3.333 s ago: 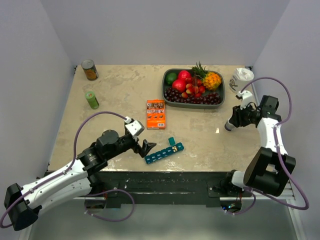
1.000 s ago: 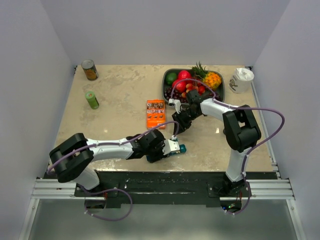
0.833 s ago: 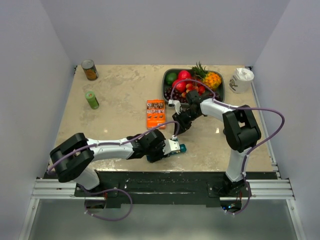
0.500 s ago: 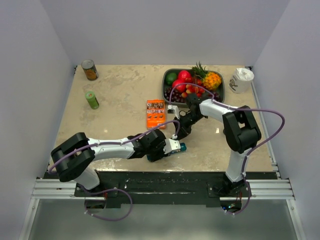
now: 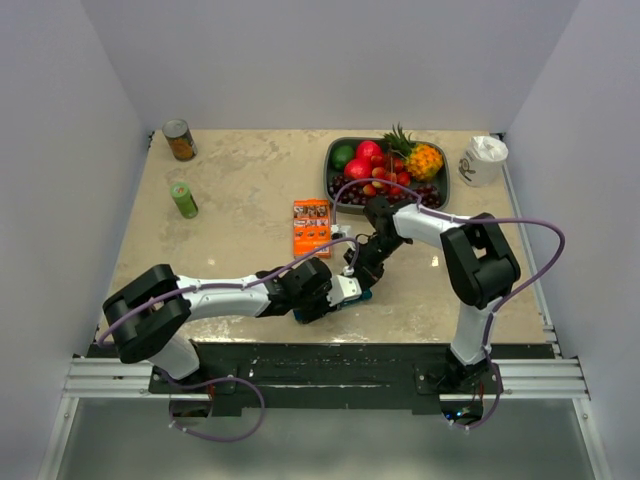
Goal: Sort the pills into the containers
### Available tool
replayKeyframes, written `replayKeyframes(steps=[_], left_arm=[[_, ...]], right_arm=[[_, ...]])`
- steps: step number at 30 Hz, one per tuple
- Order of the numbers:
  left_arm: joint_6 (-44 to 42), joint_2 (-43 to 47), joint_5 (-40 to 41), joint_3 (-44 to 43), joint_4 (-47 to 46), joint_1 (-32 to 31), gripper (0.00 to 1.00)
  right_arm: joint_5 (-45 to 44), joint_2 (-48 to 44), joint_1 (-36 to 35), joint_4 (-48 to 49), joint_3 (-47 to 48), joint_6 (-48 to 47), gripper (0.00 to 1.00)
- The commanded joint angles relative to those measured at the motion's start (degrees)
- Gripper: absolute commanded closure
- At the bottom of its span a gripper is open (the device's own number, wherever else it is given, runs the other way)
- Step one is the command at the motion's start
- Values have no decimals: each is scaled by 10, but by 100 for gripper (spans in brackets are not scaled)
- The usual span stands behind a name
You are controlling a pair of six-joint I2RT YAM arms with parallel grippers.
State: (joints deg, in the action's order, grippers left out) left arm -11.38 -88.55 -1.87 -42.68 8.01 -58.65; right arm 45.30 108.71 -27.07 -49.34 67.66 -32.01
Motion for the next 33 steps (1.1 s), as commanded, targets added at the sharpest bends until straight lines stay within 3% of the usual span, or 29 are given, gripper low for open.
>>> replayKeyframes(steps=[1, 13, 17, 26, 33], left_arm=[[18, -14, 17, -11, 17, -2, 87], [25, -14, 32, -10, 15, -1, 87], [26, -14, 31, -8, 14, -1, 87], [25, -19, 31, -10, 15, -1, 87], [26, -20, 29, -9, 15, -1, 87]], right_arm=[[-51, 10, -3, 7, 2, 12, 88], [67, -39, -3, -90, 97, -60, 88], [61, -31, -2, -75, 72, -47, 88], [-122, 36, -2, 73, 2, 77, 93], [-20, 7, 4, 22, 24, 27, 92]])
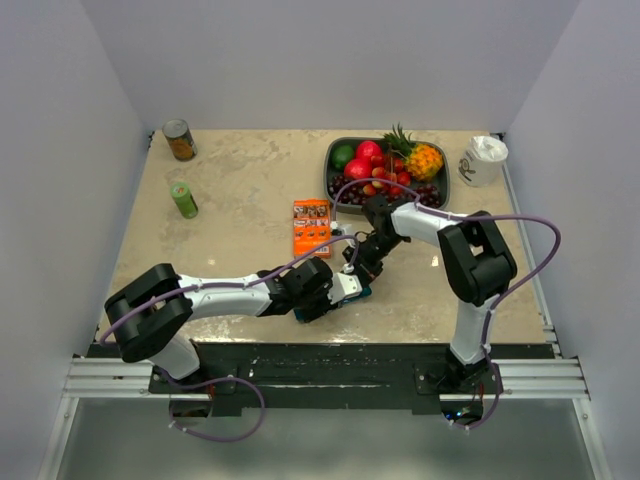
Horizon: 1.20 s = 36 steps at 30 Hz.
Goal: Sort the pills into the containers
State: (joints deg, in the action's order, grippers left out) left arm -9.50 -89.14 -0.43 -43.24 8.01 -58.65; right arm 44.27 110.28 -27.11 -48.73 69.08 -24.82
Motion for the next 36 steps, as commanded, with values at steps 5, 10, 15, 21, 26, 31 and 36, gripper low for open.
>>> replayKeyframes(steps=[5, 10, 15, 21, 26, 31, 36], left_arm=[[8, -13, 15, -3, 15, -1, 87], [9, -15, 15, -5, 16, -2, 87], [8, -16, 14, -7, 17, -1, 87], [8, -22, 13, -11, 19, -1, 87], [6, -22, 12, -11, 21, -1, 87], [6, -18, 18, -12, 24, -1, 87], [13, -9, 31, -16, 24, -1, 76]], right_arm=[[72, -53, 5, -55, 56, -116, 92], [100, -77, 6, -81, 70, -131, 91], [20, -50, 5, 4, 15, -68, 92], [-159, 24, 3, 81, -22, 10, 94], [-103, 2, 7, 67, -9, -8, 93], [62, -37, 14, -39, 40, -116, 87], [79, -92, 45, -56, 51, -137, 74]])
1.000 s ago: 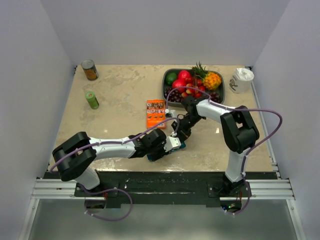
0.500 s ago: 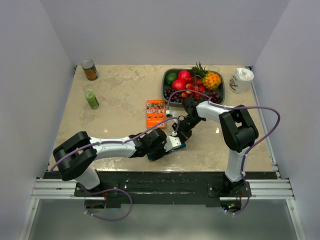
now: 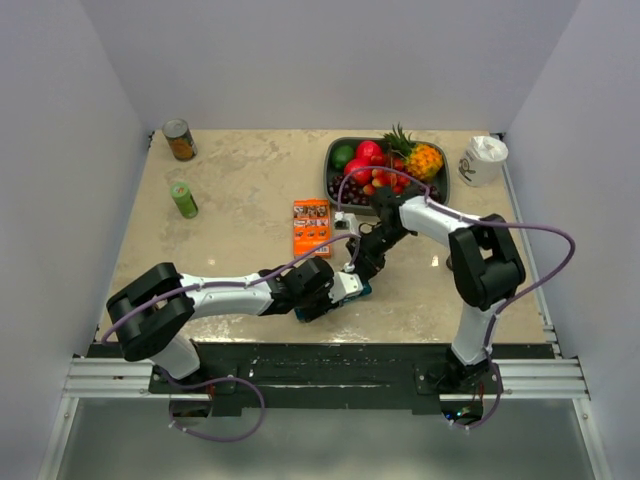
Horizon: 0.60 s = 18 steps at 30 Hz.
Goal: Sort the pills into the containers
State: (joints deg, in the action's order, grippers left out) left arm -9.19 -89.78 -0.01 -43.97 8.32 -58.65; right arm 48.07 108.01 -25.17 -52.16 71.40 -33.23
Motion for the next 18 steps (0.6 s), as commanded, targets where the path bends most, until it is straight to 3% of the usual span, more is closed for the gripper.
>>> replayKeyframes(steps=[1, 2, 7, 10, 18], left_arm=[[10, 2, 26, -9, 21, -1, 71], [14, 5, 28, -8, 18, -1, 60], [22, 24, 26, -8, 15, -1, 20], [28, 52, 25, -11, 12, 0, 5], [55, 201, -9, -20, 9, 11, 1]], right_arm=[[31, -78, 42, -16, 22, -49, 73], [29, -97, 53, -8, 17, -48, 71], [23, -158, 116, 3, -19, -58, 61], [4, -206, 129, 28, -46, -50, 55], [-33, -321, 175, 51, -55, -32, 40]])
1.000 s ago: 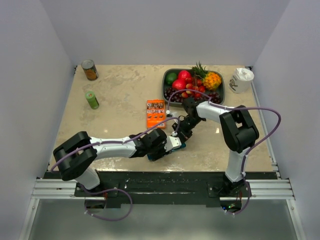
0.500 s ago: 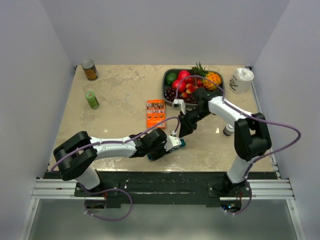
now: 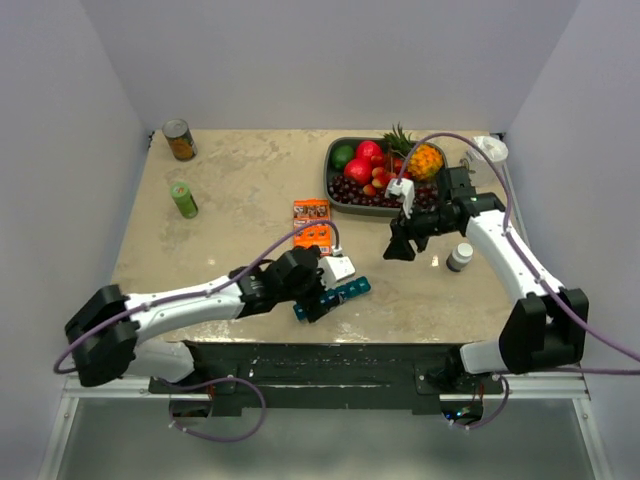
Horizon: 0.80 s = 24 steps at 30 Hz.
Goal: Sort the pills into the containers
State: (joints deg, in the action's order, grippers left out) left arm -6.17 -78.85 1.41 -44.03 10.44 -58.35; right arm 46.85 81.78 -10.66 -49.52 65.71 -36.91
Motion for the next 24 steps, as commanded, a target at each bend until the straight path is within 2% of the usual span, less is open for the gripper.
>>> replayKeyframes(steps=[1, 2, 5, 6, 7, 8, 11, 13, 17, 24], left_arm=[[32, 112, -27, -15, -18, 16, 1], [35, 132, -36, -12, -23, 22, 1], [58, 225, -54, 4, -45, 60, 1], [70, 275, -60, 8, -51, 77, 1], [96, 299, -61, 11, -57, 111, 1], [105, 322, -55, 11, -58, 126, 1], [108, 397, -23, 4, -47, 153, 0], [102, 433, 7, 0, -29, 154, 0], [96, 469, 54, 6, 9, 153, 0], [99, 509, 41, 55, 13, 153, 0]], right_arm=[[-25, -70, 37, 25, 4, 5, 38], [-31, -85, 44, 28, 6, 6, 36], [-90, -148, 72, 66, 7, 32, 22], [-129, -165, 89, 82, 1, 61, 10], [-149, -207, 95, 102, -3, 78, 4], [-167, -223, 100, 141, -9, 94, 1], [-288, -273, 103, 195, -16, 191, 1], [-330, -275, 103, 175, 12, 254, 1], [-309, -280, 104, 138, 57, 290, 1], [-332, -292, 103, 118, 103, 318, 1]])
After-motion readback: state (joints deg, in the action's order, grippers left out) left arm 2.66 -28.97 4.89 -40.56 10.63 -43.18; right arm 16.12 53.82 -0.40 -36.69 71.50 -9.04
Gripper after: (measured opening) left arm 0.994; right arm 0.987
